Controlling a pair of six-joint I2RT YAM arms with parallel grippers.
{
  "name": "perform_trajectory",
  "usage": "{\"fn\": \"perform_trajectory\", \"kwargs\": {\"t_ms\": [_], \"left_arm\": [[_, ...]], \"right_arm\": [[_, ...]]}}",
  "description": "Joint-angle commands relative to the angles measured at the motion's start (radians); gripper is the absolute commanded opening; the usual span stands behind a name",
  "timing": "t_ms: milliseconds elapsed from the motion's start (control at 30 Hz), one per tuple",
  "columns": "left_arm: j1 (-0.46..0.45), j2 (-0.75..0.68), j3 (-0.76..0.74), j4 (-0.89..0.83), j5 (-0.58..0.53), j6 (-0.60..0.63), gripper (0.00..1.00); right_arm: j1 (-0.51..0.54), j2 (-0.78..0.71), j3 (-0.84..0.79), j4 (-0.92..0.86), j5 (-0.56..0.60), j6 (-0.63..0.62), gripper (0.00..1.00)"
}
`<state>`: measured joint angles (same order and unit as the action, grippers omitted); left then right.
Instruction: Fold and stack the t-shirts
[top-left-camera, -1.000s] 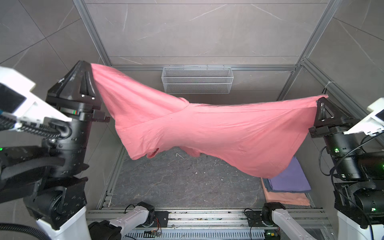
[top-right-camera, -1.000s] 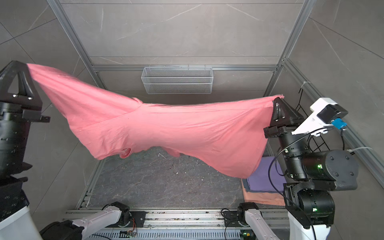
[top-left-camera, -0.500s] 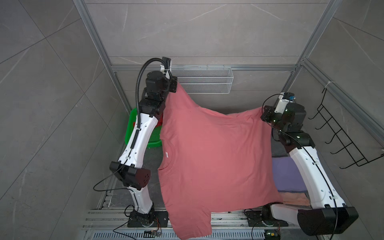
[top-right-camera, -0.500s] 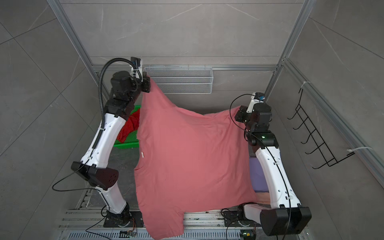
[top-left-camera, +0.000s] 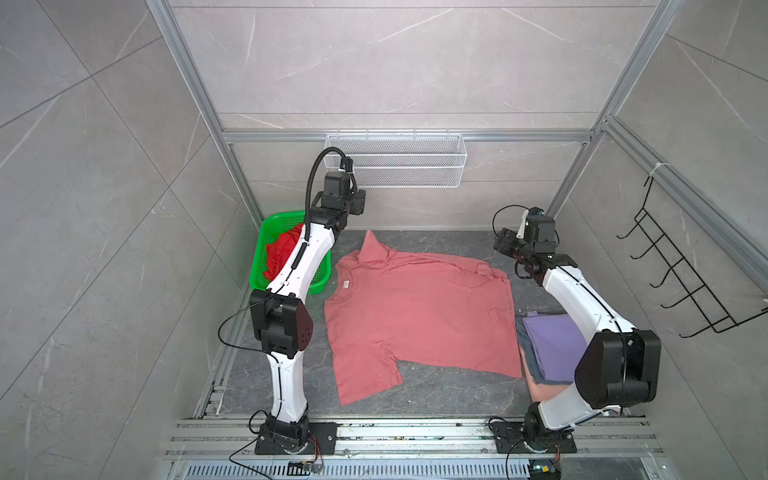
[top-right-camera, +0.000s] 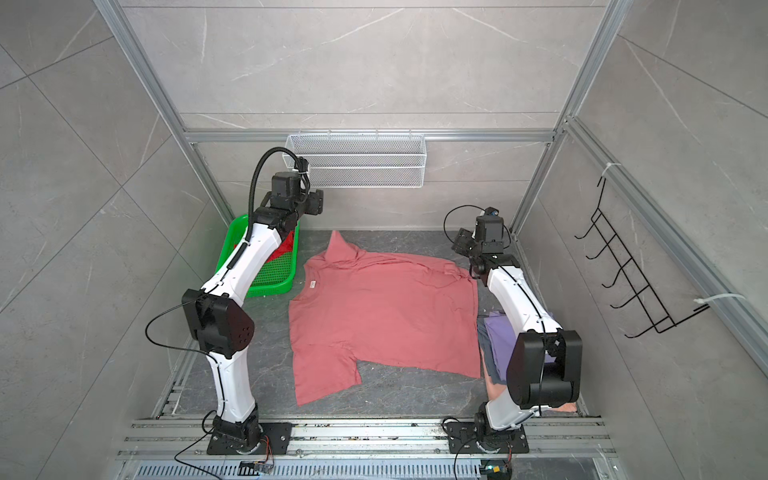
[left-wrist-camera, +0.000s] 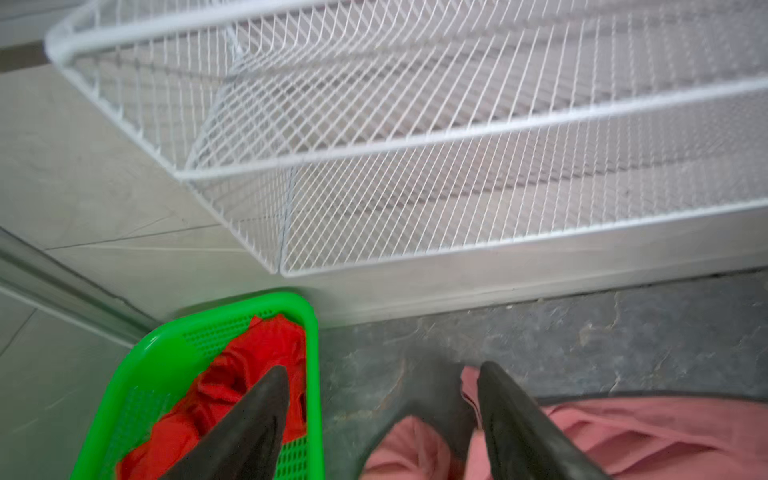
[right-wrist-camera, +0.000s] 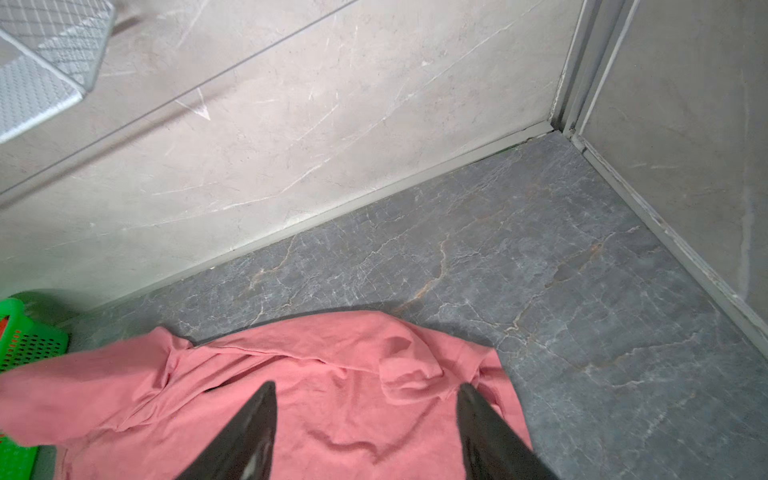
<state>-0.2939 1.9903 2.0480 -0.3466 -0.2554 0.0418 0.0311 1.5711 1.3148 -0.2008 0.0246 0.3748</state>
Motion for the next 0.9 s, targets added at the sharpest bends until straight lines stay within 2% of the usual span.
{"fn": "perform_trajectory", "kwargs": {"t_ms": [0,200,367,500,667,867], "left_arm": [[0.002,-0.139,-0.116,0.003,-0.053,-0.072,0.81],[-0.009,-0.283,-0.398,-0.070,0.003,-0.245,0.81],[-0.043,-0.314,-0.618,-0.019,0.151,-0.378,0.81],[-0.071,-0.218,-0.627,-0.006,0.240,-0.429,0.81],[-0.081,-0.066,-0.578,0.021,0.273,-0.468,0.81],[-0.080,0.057,-0.543,0.082,0.311,-0.515,0.80]], "right_arm": [[-0.001,-0.054,0.002,0.003,-0.039,0.033,0.69],[-0.002,-0.120,-0.117,-0.011,-0.108,0.126,0.69],[0.001,-0.155,-0.270,0.068,-0.177,0.225,0.68],[0.015,-0.119,-0.335,0.125,-0.205,0.277,0.67],[0.041,-0.032,-0.365,0.175,-0.208,0.297,0.67],[0.083,0.134,-0.314,0.206,-0.240,0.291,0.66]]}}
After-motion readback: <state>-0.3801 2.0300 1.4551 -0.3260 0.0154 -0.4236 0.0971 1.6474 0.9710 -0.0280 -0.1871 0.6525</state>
